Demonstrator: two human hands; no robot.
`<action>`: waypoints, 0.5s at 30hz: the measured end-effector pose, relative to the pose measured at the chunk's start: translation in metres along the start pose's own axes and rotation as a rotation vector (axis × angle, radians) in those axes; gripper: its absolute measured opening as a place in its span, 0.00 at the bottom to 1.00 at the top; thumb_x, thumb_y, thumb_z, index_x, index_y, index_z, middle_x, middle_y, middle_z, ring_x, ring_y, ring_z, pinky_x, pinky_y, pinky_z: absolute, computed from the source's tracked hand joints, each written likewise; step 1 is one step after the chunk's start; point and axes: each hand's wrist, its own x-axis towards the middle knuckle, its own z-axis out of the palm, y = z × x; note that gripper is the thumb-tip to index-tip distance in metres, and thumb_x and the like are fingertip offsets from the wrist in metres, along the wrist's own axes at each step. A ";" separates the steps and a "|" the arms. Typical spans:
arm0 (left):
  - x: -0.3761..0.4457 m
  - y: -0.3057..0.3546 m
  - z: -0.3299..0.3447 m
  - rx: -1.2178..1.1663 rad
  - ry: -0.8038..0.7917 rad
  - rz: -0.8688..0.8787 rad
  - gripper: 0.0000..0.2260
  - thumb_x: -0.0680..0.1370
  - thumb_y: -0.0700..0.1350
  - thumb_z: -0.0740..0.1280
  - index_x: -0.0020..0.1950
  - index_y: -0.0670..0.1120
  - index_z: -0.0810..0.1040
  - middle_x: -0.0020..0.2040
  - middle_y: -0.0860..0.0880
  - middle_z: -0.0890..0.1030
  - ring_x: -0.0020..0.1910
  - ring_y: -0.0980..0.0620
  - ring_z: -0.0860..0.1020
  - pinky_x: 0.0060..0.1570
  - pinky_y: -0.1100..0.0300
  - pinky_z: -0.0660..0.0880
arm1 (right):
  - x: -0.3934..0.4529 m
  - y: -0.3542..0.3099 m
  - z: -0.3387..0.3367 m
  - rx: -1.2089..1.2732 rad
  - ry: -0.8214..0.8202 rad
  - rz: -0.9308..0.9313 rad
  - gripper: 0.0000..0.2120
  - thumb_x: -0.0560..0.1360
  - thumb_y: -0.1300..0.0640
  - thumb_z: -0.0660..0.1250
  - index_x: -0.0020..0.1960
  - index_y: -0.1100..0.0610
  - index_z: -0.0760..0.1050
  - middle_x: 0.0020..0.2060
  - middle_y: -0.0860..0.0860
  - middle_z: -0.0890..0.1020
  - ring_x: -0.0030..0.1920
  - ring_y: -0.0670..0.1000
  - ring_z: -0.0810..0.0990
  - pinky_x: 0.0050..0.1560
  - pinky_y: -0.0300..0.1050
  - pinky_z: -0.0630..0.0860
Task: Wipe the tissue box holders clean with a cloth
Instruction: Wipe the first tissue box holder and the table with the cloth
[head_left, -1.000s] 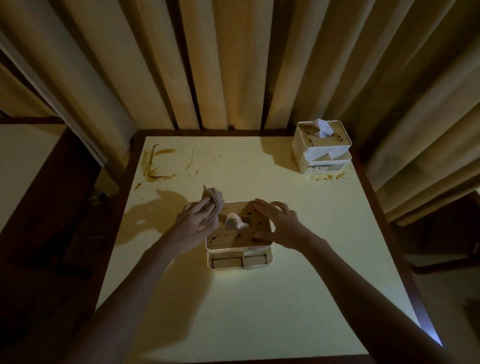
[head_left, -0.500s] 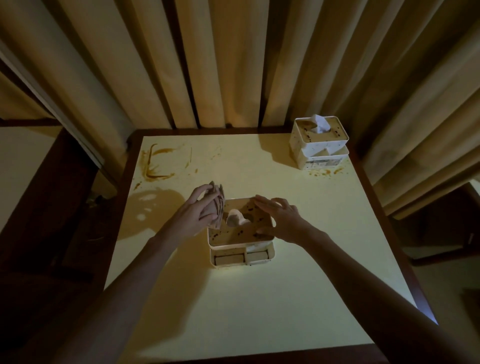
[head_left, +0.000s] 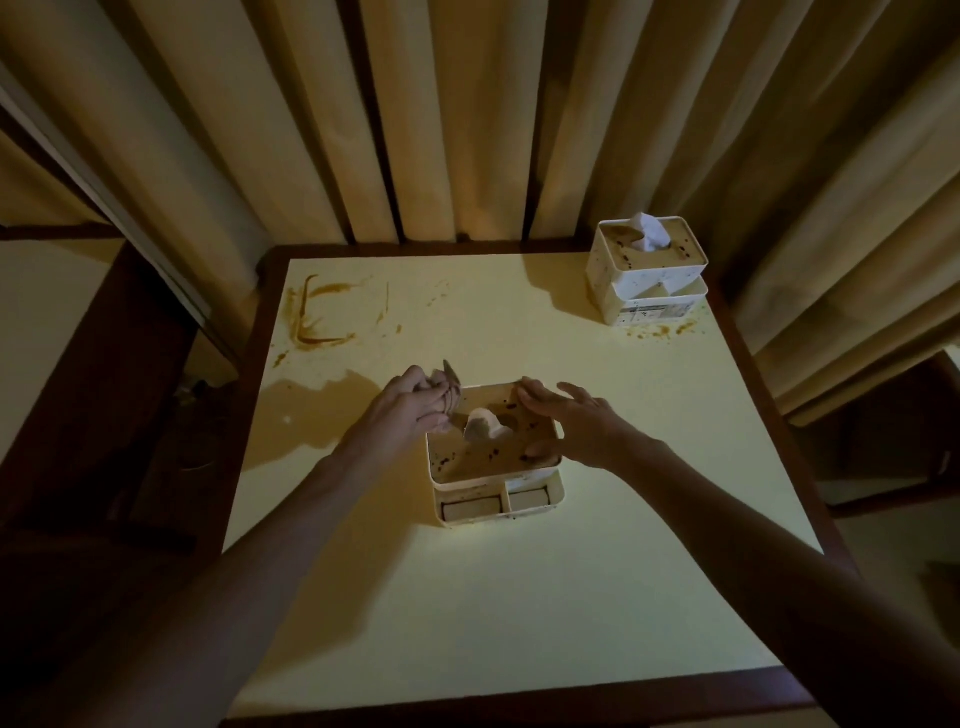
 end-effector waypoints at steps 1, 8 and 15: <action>-0.004 -0.001 0.000 0.012 -0.014 0.019 0.17 0.75 0.41 0.71 0.62 0.38 0.77 0.48 0.50 0.67 0.49 0.51 0.70 0.46 0.66 0.66 | 0.000 0.000 -0.002 -0.011 -0.015 -0.004 0.40 0.75 0.43 0.65 0.78 0.46 0.45 0.77 0.41 0.45 0.77 0.58 0.48 0.71 0.61 0.56; -0.033 -0.003 0.009 -0.001 -0.120 0.115 0.16 0.72 0.41 0.73 0.58 0.39 0.79 0.62 0.48 0.70 0.60 0.52 0.70 0.59 0.69 0.64 | 0.003 -0.004 -0.009 -0.133 -0.090 -0.010 0.42 0.75 0.43 0.65 0.78 0.47 0.42 0.77 0.44 0.43 0.77 0.60 0.44 0.72 0.62 0.57; -0.038 0.007 0.005 0.007 -0.025 0.012 0.20 0.74 0.42 0.71 0.66 0.41 0.75 0.65 0.49 0.71 0.63 0.53 0.71 0.61 0.65 0.66 | 0.002 -0.007 -0.014 -0.086 -0.080 -0.026 0.42 0.74 0.45 0.68 0.78 0.50 0.46 0.78 0.46 0.46 0.77 0.57 0.44 0.72 0.58 0.52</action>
